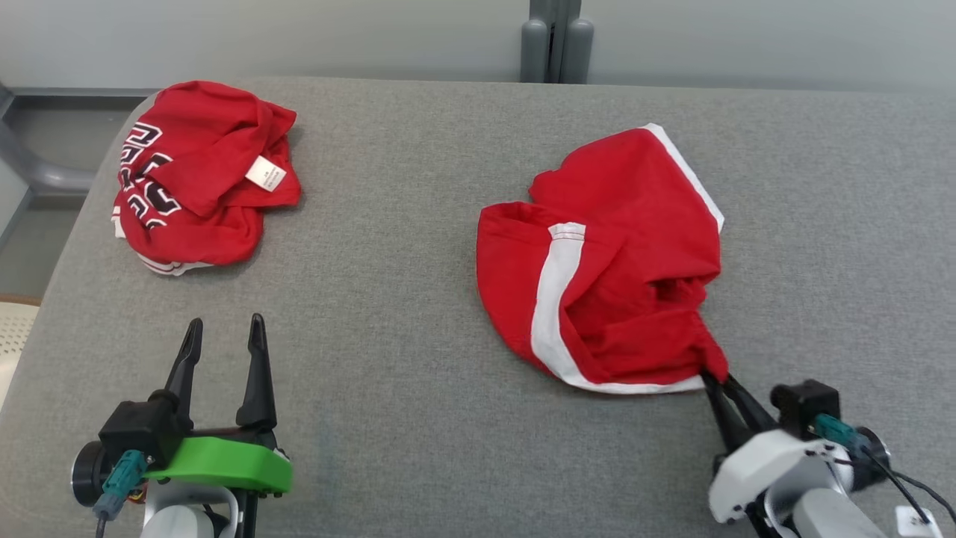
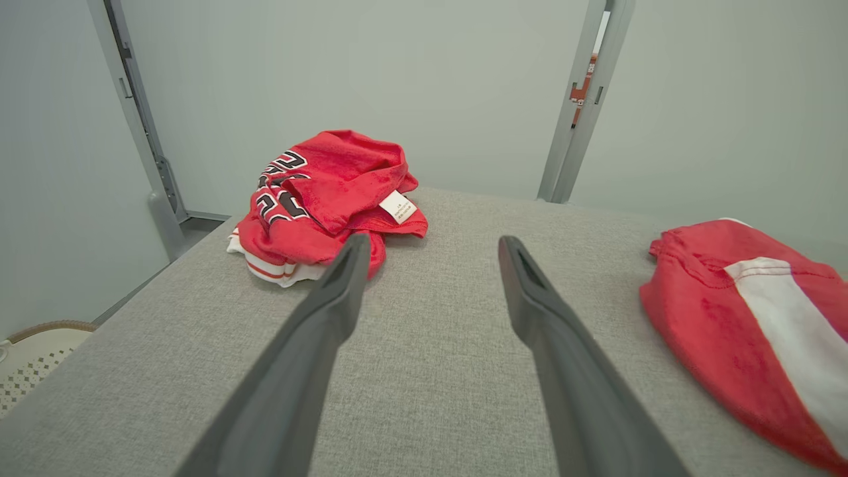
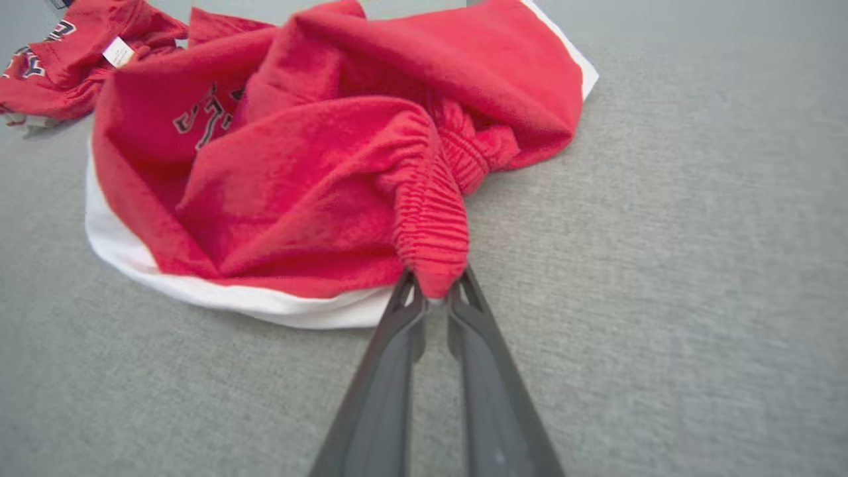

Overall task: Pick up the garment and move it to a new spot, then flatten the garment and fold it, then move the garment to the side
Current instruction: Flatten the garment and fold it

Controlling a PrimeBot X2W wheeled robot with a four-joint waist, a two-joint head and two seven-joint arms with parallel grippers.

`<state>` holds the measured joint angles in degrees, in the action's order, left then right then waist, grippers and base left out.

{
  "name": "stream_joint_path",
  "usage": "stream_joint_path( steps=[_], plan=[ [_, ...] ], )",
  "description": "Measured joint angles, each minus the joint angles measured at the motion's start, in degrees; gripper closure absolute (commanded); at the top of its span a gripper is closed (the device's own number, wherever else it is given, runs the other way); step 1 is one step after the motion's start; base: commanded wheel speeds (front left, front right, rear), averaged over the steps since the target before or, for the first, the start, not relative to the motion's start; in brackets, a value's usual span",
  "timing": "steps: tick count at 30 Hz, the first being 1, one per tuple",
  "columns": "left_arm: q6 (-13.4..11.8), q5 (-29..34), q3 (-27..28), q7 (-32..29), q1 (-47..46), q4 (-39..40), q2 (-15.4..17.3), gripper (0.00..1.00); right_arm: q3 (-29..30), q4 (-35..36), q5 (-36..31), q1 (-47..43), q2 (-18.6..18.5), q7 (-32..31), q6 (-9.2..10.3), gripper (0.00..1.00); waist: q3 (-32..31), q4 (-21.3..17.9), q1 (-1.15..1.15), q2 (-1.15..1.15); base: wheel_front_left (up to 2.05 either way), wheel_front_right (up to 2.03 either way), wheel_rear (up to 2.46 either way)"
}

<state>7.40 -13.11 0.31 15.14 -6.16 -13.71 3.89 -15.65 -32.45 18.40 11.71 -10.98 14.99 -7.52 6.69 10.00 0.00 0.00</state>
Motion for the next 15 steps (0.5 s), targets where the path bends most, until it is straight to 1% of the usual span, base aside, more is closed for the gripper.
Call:
stream_joint_path(
  steps=[3,6,7,8,11,15],
  plan=[
    [0.00,0.01,-0.13,-0.01,0.27,0.13,-0.12,0.00,4.31,2.79,-1.25,-4.92,-0.81,0.02,0.00,1.00,-0.46,-0.99,0.00,0.00,0.00,0.00,0.00],
    [0.00,0.03,0.08,-0.01,0.48,0.31,-0.21,0.00,6.88,5.57,-1.72,-8.45,0.18,0.03,0.00,1.00,-0.74,-2.06,0.00,0.00,0.00,0.00,0.00],
    [0.00,0.03,0.10,-0.01,0.54,0.30,-0.21,0.00,7.40,6.30,-1.94,-8.88,0.59,0.04,0.00,0.64,-0.77,-2.32,0.00,0.00,0.00,0.00,0.00],
    [0.00,0.03,0.01,-0.01,0.57,0.29,-0.22,0.00,7.91,7.03,-2.23,-9.28,1.08,0.03,0.00,0.00,-0.81,-2.64,0.00,0.00,0.00,0.00,0.00],
    [0.00,0.04,0.04,-0.01,0.57,0.24,-0.23,0.00,9.36,9.64,-2.58,-9.70,2.18,0.03,0.00,0.00,-0.95,-3.38,0.00,0.00,0.00,0.00,0.00],
    [0.00,0.19,0.22,-0.01,0.59,0.30,-0.18,0.00,10.03,16.00,-4.10,-9.55,2.44,0.04,0.00,0.00,-1.47,-4.05,0.00,0.00,0.00,0.00,0.00]
  ],
)
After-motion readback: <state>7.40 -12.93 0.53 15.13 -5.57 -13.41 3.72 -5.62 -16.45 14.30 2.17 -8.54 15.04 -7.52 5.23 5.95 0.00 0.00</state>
